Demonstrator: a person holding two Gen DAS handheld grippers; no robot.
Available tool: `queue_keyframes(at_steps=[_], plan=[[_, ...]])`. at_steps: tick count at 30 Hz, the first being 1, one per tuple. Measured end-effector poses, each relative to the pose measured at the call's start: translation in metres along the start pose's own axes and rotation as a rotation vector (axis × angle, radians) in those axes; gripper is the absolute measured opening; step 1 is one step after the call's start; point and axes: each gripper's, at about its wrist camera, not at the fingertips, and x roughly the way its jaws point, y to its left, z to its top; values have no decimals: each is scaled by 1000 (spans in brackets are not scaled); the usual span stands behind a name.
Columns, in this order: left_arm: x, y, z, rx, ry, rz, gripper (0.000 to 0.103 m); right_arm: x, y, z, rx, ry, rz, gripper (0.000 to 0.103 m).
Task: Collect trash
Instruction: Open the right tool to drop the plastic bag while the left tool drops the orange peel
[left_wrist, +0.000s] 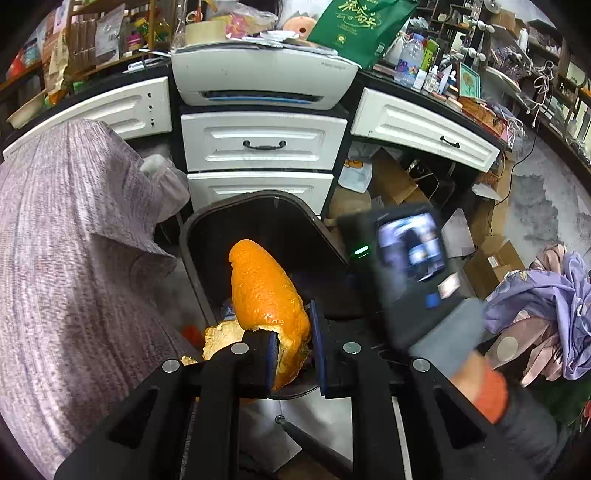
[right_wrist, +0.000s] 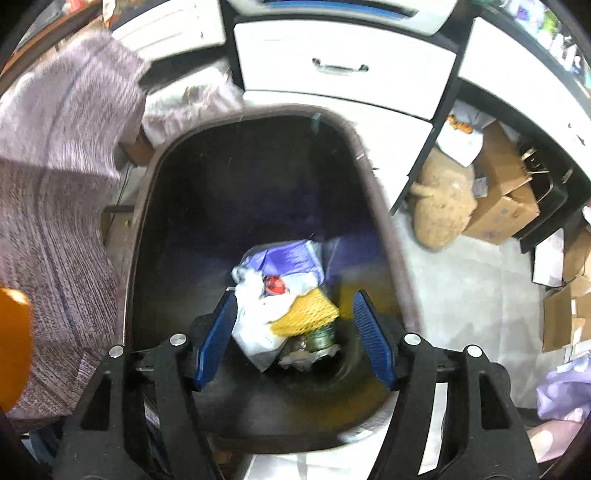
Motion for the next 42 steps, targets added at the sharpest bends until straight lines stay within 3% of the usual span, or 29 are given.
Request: queue_keyframes(at_steps=[11,16,30,32,35,37,39,42], plan=[[50,-4,3,8,110,-3,16,-57,-56,-10,132,-121,-37,72],[80,0,7,-20,167,-6,16,-73,-75,-17,188,-146,-33,73],[126,-1,11,6,232,24,17,-89,-100,-39,272,-155,-37,73],[132,0,11,4,250,21,22,-89,-100,-38,276,-156,-37,73],[138,0,9,14,276,22,44,-89,-99,-38,274,-157,-32,73],[135,1,10,20,253,35,70,-90,-98,-38,269,-159,-33,73],[131,1,12,23,227,43,83,-90,-98,-38,271,-161,-34,73],[124,-1,16,27,200,34,91,-90,-99,-38,277,-160,-33,74]])
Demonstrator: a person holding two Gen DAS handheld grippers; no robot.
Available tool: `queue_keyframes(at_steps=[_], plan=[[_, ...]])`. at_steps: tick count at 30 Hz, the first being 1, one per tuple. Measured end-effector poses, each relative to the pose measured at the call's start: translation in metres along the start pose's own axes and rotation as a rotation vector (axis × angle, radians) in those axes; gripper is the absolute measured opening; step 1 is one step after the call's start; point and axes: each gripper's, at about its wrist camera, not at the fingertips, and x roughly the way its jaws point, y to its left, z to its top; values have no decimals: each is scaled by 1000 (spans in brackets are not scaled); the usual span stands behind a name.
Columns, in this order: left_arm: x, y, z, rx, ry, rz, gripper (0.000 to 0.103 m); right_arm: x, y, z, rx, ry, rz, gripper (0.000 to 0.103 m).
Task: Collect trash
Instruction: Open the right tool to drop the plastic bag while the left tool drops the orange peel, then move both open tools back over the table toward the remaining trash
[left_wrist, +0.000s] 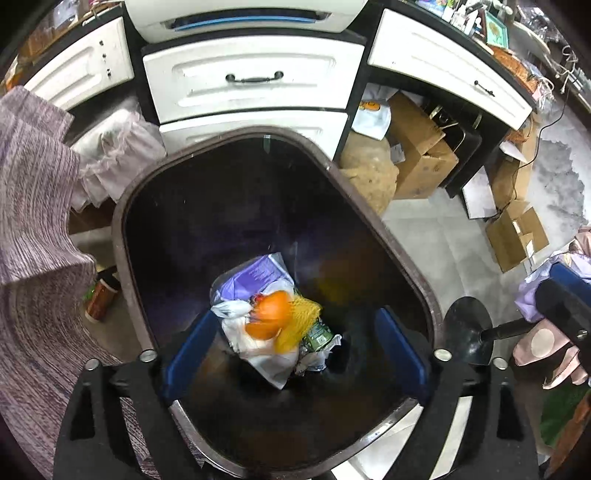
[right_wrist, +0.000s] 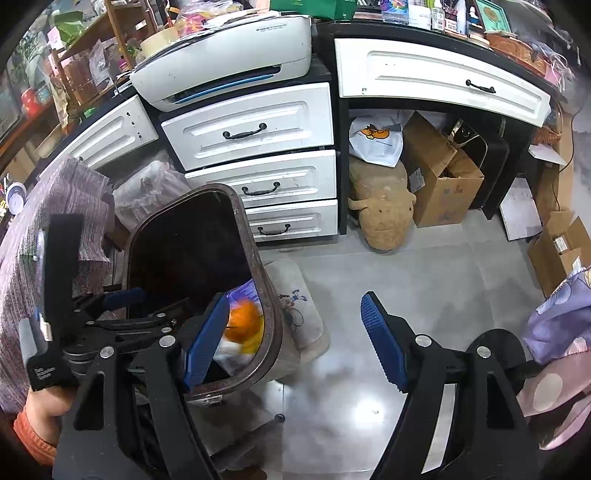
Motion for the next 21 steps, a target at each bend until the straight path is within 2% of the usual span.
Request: queue_keyframes(at_steps=[11,21], plan=[[-23,-9,0,15,-53,-7,93,-6,-3,2,15,-23,-12,74],[-81,-14,-7,6,-131,-25,95,-10,0,8,30,-42,-10,75]])
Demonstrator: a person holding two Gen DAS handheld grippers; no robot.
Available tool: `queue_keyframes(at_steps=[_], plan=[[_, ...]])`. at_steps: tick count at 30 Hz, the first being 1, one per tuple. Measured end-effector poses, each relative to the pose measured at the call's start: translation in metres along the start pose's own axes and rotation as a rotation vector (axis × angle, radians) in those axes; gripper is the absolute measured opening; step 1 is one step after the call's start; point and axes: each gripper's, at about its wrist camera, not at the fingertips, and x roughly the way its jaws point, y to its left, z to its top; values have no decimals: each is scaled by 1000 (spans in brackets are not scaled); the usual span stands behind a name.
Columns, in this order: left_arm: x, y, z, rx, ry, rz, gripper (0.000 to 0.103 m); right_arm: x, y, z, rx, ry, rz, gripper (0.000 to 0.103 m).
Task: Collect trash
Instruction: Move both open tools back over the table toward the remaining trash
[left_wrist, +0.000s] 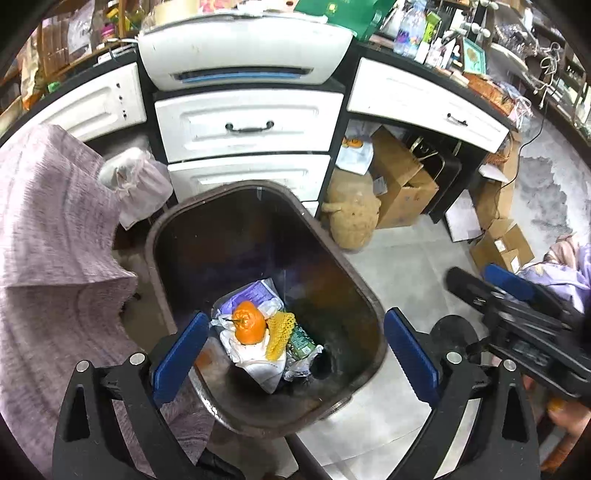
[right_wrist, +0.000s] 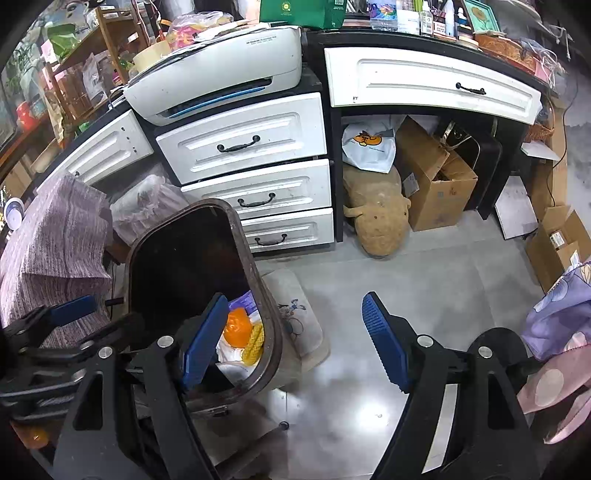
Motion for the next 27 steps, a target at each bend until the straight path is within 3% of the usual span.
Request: queue_keyframes(at_steps=[9,14,17,21,27], plan=[[-71,-11,-1,50,-115,3,97,-9,31,13,-50,-37,34,79],[-107,10,-5,59,-173,39,97,-19,67,21,-118,-71,92,83],[-124,36,-9,44,-201,106,97,-24,96,23,-180,-82,137,83],[-143,86,-12,4,-219,257,97,-32,137,24,-261,-88,202,83],[-165,188,-21,-163,-207,456,97,-37,183,23,-343,-81,263,83]])
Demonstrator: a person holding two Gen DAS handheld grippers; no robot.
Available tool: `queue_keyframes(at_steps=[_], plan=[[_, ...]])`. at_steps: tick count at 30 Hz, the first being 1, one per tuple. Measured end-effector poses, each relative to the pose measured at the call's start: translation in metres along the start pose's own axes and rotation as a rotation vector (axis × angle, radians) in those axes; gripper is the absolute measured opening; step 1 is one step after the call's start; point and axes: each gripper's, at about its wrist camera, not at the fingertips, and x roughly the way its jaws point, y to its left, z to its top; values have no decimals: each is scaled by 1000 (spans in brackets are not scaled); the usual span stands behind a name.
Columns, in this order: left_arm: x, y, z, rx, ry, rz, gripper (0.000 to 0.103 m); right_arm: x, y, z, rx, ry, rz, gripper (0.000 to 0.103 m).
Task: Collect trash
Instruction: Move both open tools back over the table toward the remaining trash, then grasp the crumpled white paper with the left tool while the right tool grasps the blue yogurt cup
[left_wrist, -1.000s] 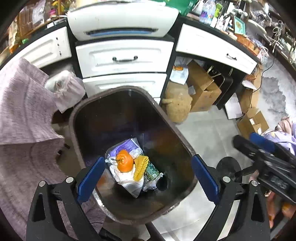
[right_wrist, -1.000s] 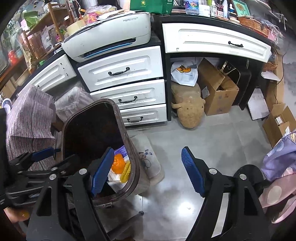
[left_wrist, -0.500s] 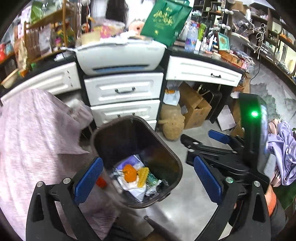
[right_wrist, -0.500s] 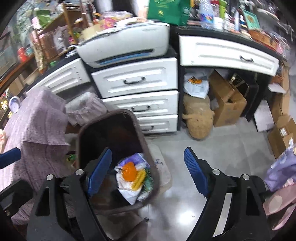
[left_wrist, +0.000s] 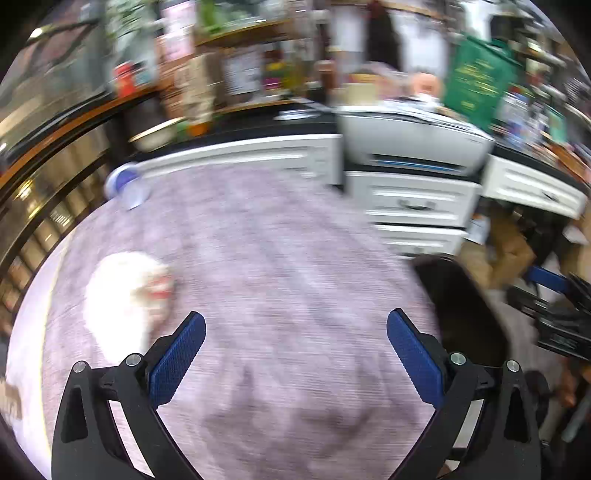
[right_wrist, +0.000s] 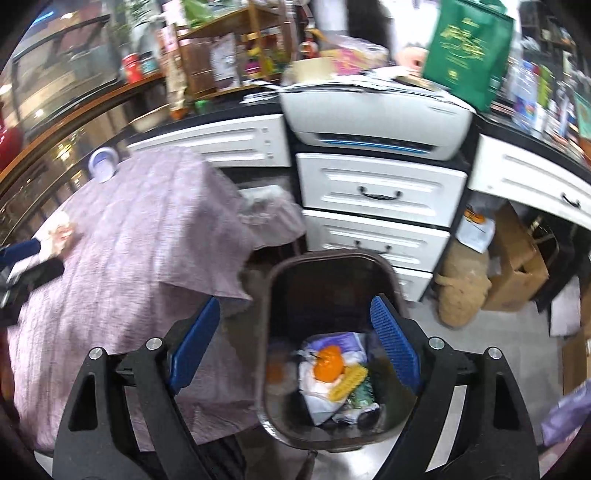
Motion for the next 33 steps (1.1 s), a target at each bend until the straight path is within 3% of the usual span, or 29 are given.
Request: queue_keyframes(at_steps=[7,12,17,20,22,23,25,28,33], plan=[[32,84,6,-117,65,142,97,6,42,18,-67,13,71,83],[53,112,10,-166,103,145,97,15,83,38,-117,29,151,83],[66,128,5,-208,113,98,95,31,126,61,-161,40,226,83],[67,136,1,-243,109,64,75,44,156,76,-195,56,268,83],[68,141,-1,-274,108,22,50,56,180,88,-223,71,298,83],[68,144,-2,-293,107,9,48,59,187,91,-233,74,304,83],[65,149,-2,-315,97,-13,27,69,213,102,-269,76,323,83],[54,158,-2,-350,55,-16,20,85,245,121,-294,91,355,83],[34,178,-1,-429,-13,-7,19,127,298,149,-309,168,409,83]])
